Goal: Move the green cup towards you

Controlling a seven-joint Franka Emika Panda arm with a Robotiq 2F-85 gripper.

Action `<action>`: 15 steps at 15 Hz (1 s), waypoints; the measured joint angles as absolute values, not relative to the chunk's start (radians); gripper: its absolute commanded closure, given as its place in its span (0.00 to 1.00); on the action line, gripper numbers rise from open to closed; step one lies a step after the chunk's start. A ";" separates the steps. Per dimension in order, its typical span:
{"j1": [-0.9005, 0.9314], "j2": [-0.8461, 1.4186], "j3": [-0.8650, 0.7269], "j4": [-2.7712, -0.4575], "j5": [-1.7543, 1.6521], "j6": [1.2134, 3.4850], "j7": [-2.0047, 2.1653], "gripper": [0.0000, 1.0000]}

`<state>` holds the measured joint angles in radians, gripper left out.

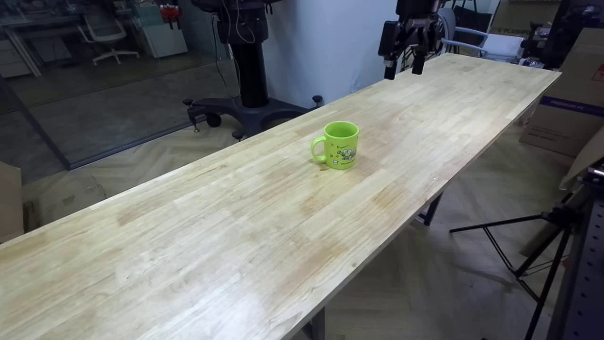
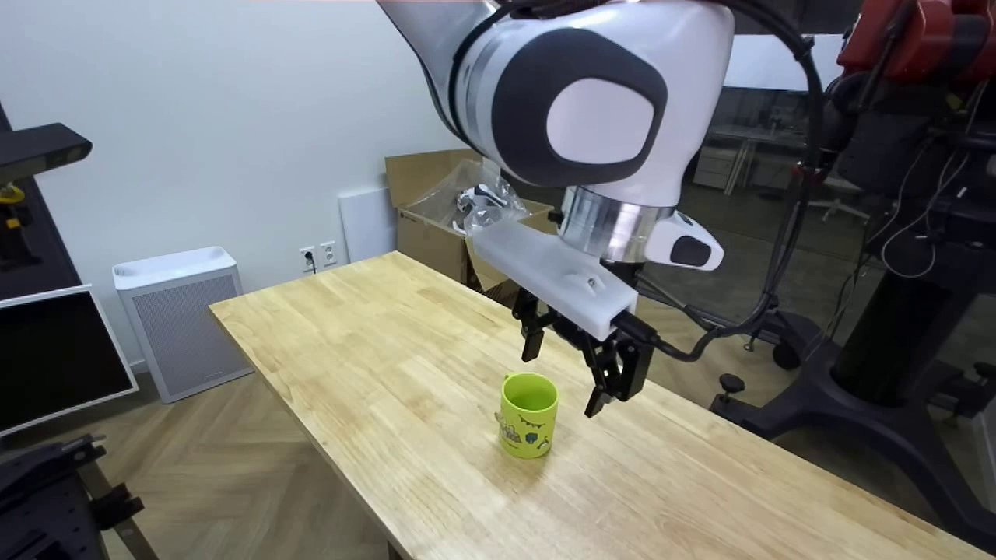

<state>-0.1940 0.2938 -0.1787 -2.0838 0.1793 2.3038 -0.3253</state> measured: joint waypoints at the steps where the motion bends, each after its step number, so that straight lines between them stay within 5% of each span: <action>1: -0.193 0.311 -0.172 -2.066 0.159 2.303 -0.324 0.00; 15: -0.150 0.607 -0.097 -1.715 0.010 2.272 -0.278 0.00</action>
<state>-0.1504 0.6071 -0.0974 -1.7149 0.0105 2.2722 -0.2775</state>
